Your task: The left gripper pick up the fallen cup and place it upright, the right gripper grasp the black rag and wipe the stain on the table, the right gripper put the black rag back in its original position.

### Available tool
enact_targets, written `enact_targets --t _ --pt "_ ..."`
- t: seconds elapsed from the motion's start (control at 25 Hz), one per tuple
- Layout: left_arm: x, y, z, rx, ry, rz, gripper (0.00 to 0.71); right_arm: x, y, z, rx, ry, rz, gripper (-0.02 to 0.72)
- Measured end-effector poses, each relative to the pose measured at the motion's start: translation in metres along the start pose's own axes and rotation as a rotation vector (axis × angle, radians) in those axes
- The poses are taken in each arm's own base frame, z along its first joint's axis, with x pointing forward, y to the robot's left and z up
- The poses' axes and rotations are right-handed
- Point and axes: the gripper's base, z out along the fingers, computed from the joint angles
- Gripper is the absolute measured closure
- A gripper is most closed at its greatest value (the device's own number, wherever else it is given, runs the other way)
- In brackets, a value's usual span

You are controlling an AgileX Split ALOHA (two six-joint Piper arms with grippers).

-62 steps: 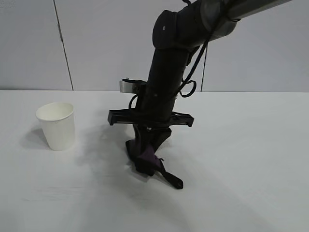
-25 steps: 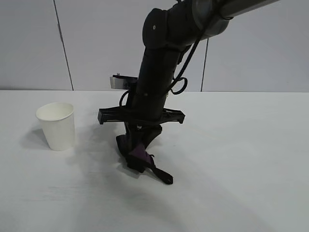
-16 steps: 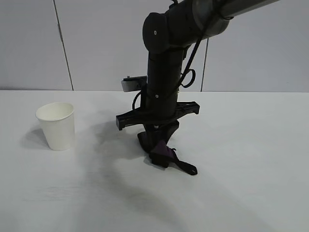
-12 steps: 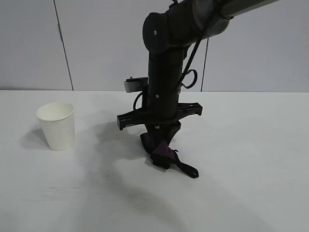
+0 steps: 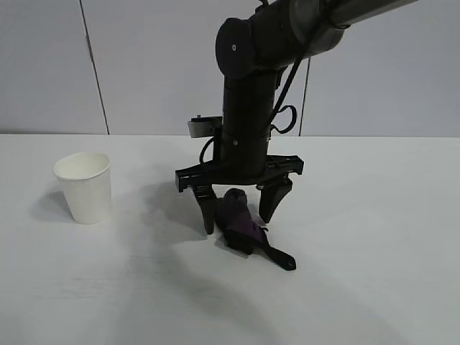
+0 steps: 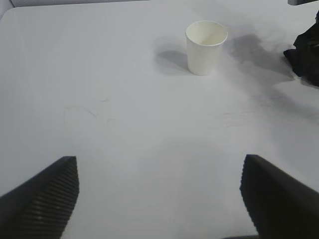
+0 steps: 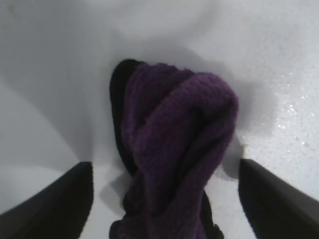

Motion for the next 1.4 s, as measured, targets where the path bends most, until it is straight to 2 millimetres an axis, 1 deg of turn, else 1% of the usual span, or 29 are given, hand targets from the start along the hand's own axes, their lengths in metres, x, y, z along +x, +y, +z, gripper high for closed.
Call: enact_targets --t 0.16,0.24,0.36,0.52,0.68,0.8,0.92,1.04,1.16,1.32,1.4 --pt "0.0 0.0 0.0 0.0 0.0 0.0 0.077 0.0 0.0 0.0 -0.008 0.003 0.015 0.051" --pt "0.0 0.0 0.0 0.0 0.0 0.0 0.077 -0.002 0.001 -0.006 -0.01 0.002 0.016 0.052" --pt "0.0 0.0 0.0 0.0 0.0 0.0 0.077 -0.01 0.002 -0.026 -0.01 -0.045 0.01 0.062" --pt "0.0 0.0 0.0 0.0 0.0 0.0 0.077 -0.018 -0.004 -0.068 -0.016 -0.106 0.009 0.063" --pt "0.0 0.0 0.0 0.0 0.0 0.0 0.077 -0.012 -0.017 -0.116 -0.003 -0.164 -0.012 0.064" --pt "0.0 0.0 0.0 0.0 0.0 0.0 0.077 -0.002 -0.021 -0.164 0.0 -0.255 -0.027 0.064" --pt "0.0 0.0 0.0 0.0 0.0 0.0 0.077 0.016 -0.024 -0.219 -0.016 -0.366 -0.029 0.064" --pt "0.0 0.0 0.0 0.0 0.0 0.0 0.077 0.042 -0.028 -0.274 -0.034 -0.485 -0.029 0.064" --pt "0.0 0.0 0.0 0.0 0.0 0.0 0.077 0.068 -0.032 -0.317 -0.05 -0.582 -0.027 0.064" --pt "0.0 0.0 0.0 0.0 0.0 0.0 0.077 0.105 -0.037 -0.362 -0.068 -0.689 -0.027 0.064" --pt "0.0 0.0 0.0 0.0 0.0 0.0 0.077 0.122 -0.04 -0.381 -0.077 -0.74 -0.026 0.064"
